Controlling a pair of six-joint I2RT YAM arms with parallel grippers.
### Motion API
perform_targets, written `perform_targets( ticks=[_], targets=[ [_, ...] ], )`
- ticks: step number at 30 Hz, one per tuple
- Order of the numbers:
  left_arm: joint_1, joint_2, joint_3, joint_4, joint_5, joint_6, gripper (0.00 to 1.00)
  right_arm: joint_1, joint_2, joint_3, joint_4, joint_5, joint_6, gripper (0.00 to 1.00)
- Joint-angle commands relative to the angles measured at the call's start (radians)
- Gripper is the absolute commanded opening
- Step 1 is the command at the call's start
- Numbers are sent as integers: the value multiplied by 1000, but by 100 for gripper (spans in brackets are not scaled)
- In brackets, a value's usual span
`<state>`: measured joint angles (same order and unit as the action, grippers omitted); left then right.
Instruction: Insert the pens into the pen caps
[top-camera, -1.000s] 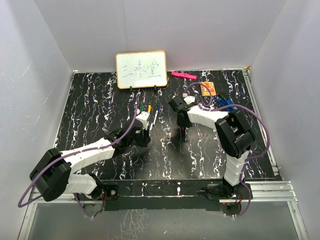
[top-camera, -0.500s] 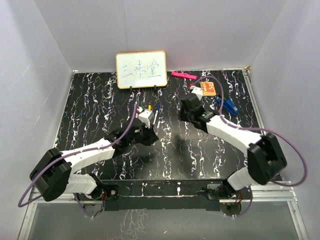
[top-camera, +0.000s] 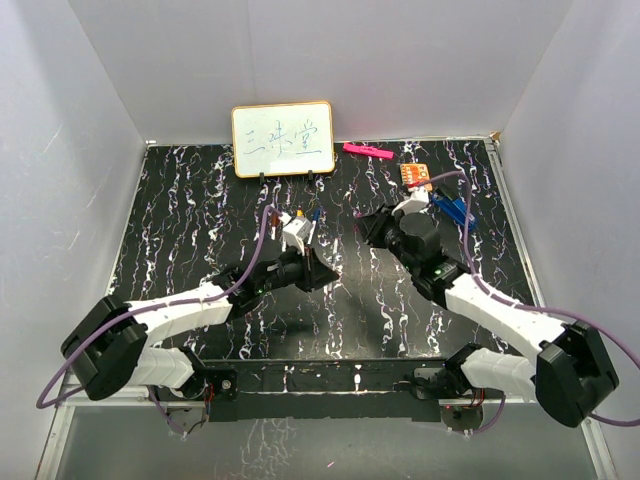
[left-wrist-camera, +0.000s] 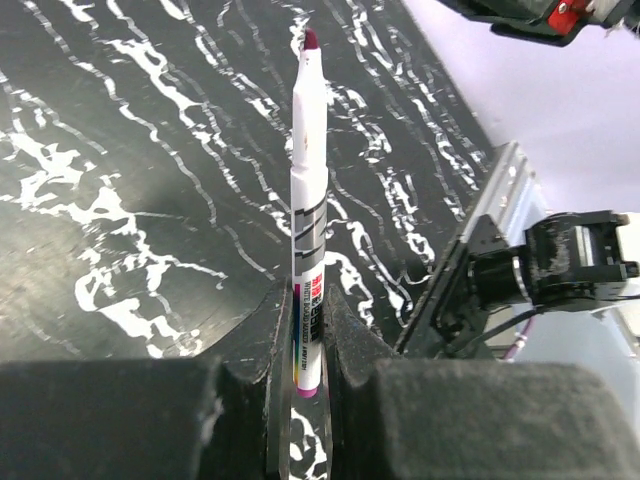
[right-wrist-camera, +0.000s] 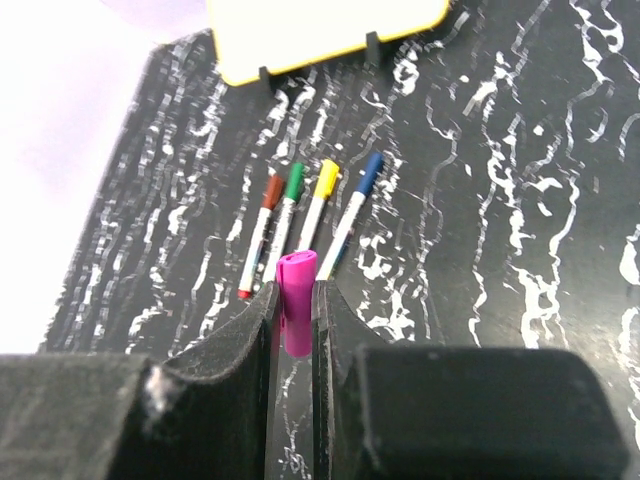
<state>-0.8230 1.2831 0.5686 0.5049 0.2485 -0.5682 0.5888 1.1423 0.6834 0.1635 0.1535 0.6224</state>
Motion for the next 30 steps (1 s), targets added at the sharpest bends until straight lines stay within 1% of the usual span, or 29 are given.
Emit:
perform_targets(
  ticks=[1, 7, 15, 30],
  targets=[
    [-18, 25, 7, 145, 67, -65, 0, 4, -78, -38, 249, -54, 3, 0],
    [-34, 57, 38, 143, 69, -74, 0, 3, -101, -59, 295, -123, -4, 0],
    [-42, 63, 57, 148, 71, -64, 0, 4, -88, -65, 301, -160, -4, 0],
    [-42, 44, 44, 160, 37, -53, 0, 9, -90, -86, 304, -215, 6, 0]
  ],
)
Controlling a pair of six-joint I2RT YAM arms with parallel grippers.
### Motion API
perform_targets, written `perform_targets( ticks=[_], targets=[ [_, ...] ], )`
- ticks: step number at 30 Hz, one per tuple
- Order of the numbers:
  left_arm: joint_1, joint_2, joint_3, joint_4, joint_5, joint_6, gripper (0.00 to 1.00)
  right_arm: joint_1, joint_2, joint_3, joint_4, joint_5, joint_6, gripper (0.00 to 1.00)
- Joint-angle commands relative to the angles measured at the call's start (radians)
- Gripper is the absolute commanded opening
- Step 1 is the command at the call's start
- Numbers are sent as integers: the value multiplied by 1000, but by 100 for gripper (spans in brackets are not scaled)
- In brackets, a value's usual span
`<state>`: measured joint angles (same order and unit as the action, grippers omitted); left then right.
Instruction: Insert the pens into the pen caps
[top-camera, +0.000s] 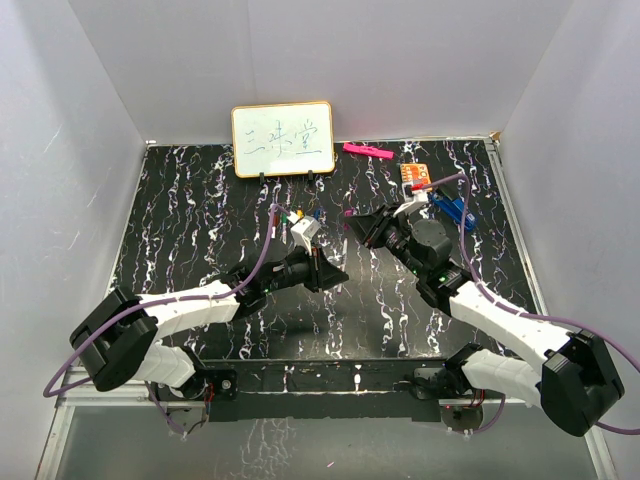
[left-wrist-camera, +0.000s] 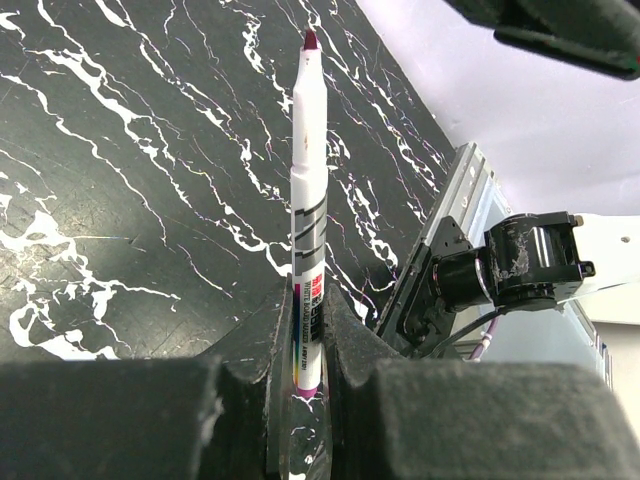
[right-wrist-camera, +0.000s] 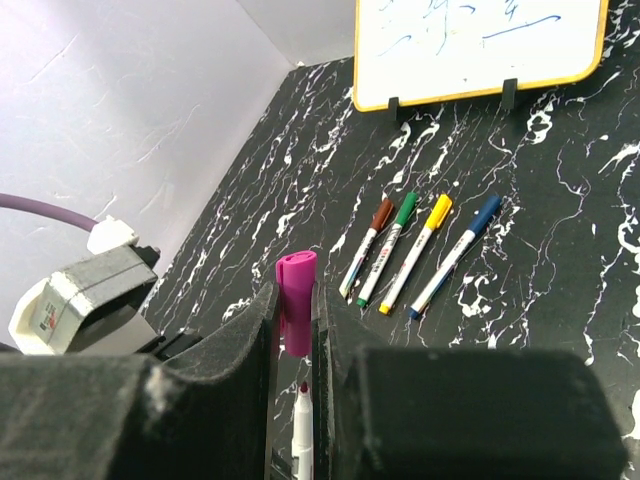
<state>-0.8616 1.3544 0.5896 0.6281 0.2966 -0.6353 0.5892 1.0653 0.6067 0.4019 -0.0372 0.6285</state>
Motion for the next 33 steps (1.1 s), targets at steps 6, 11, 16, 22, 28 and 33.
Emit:
perform_targets(
  ticks=[6, 11, 16, 22, 28, 33],
  targets=[
    [-5, -39, 15, 37, -31, 23, 0, 11, -24, -17, 61, -25, 8, 0],
    [-4, -34, 14, 39, -37, 22, 0, 13, -26, -15, 61, -31, 16, 0],
    [-5, -35, 12, 39, -44, 23, 0, 18, -27, -12, 56, -35, 22, 0],
    [-5, -37, 9, 44, -47, 23, 0, 21, -26, -19, 54, -36, 24, 0],
    [-4, -34, 10, 45, -42, 23, 0, 24, -23, -23, 58, -39, 23, 0],
    [-5, -42, 7, 41, -50, 23, 0, 27, -16, -22, 58, -45, 21, 0]
  ],
)
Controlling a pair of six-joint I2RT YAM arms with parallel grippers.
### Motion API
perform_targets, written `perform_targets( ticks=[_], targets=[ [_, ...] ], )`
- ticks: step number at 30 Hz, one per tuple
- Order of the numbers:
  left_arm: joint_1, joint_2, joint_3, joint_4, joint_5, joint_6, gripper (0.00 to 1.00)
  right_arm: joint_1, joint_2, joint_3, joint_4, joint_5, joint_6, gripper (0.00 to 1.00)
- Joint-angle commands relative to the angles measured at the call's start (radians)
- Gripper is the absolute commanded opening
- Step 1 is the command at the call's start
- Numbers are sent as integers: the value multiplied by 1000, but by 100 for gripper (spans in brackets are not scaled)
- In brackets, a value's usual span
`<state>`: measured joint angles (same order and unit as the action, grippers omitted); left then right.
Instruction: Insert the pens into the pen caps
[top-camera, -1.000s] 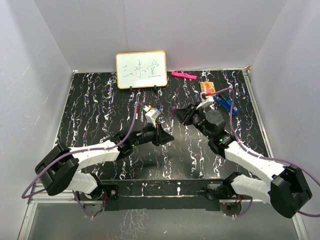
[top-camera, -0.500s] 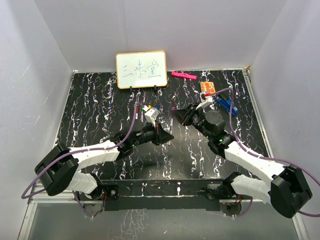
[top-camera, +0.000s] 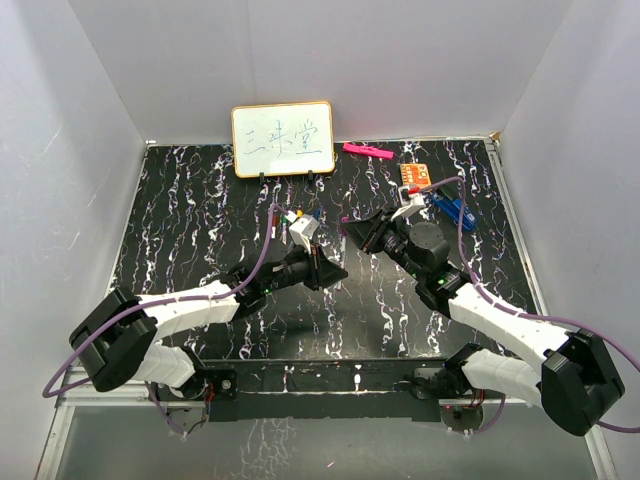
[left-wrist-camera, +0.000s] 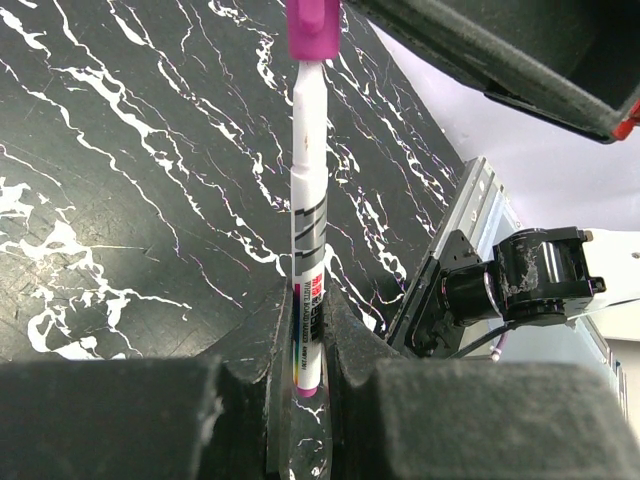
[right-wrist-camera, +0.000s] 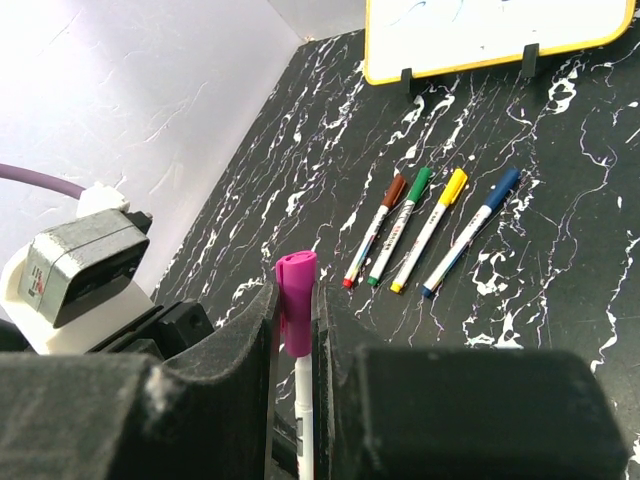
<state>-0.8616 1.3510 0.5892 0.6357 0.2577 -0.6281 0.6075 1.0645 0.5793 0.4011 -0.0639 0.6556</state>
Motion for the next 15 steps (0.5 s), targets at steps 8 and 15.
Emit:
perform_targets(
  ticks=[8, 15],
  targets=[
    [-5, -63, -4, 44, -50, 17, 0, 12, -17, 12, 39, -46, -11, 0],
    [-5, -55, 9, 46, -89, 20, 0, 21, -5, 22, 6, -95, -18, 0]
  ],
)
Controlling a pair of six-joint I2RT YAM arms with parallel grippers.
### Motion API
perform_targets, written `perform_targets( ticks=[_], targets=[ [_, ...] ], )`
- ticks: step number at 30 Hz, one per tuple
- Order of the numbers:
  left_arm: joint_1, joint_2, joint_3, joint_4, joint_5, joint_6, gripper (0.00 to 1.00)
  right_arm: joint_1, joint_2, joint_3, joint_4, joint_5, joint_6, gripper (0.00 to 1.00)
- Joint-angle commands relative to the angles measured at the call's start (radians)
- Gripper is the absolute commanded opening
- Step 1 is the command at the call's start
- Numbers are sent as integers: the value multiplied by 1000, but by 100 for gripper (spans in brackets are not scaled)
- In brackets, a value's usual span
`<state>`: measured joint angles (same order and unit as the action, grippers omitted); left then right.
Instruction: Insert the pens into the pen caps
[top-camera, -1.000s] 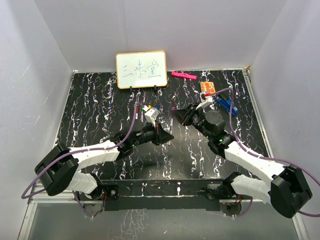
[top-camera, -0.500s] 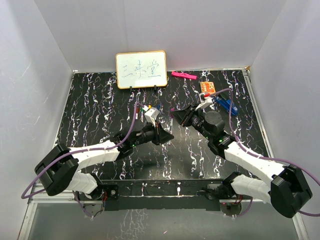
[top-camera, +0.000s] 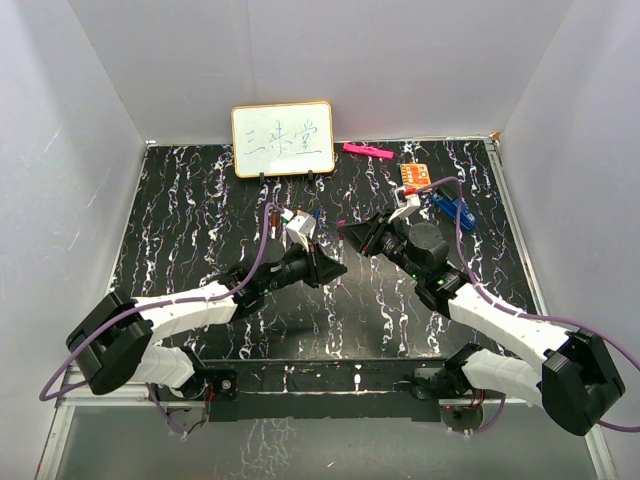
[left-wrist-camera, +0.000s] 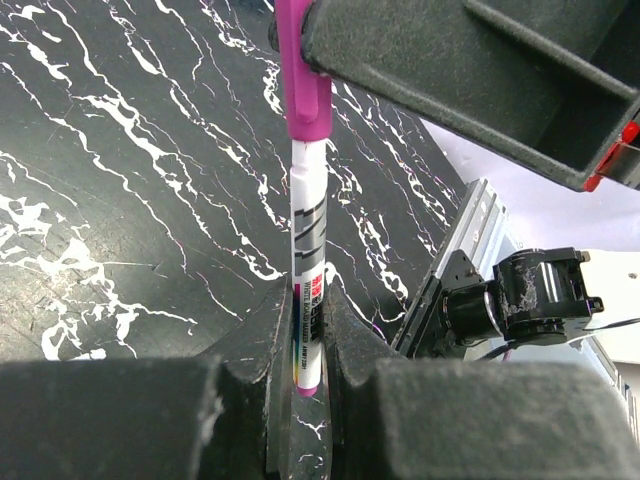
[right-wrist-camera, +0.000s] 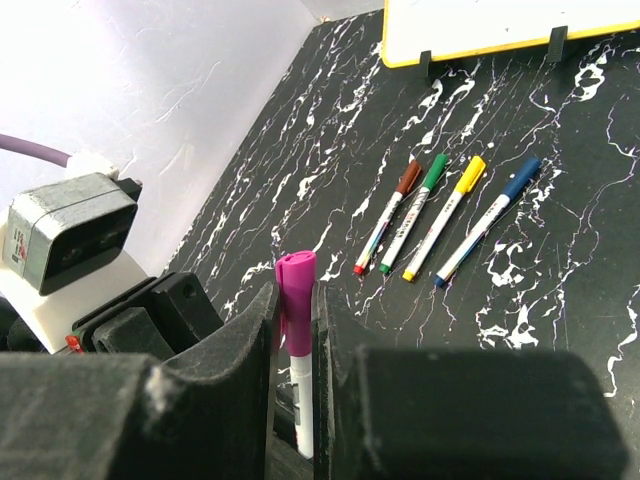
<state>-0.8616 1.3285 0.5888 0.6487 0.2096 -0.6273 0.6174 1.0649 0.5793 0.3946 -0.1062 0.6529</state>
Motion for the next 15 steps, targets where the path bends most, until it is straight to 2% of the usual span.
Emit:
perform_targets(
  ticks=[1, 9, 15],
  targets=[
    [-5, -30, 13, 29, -48, 19, 0, 11, -4, 24, 7, -58, -15, 0],
    [-4, -26, 60, 6, -97, 38, 0, 29, 20, 35, -72, -111, -50, 0],
    [0, -19, 82, 22, -129, 43, 0, 91, 53, 57, -143, -103, -96, 0]
  ],
)
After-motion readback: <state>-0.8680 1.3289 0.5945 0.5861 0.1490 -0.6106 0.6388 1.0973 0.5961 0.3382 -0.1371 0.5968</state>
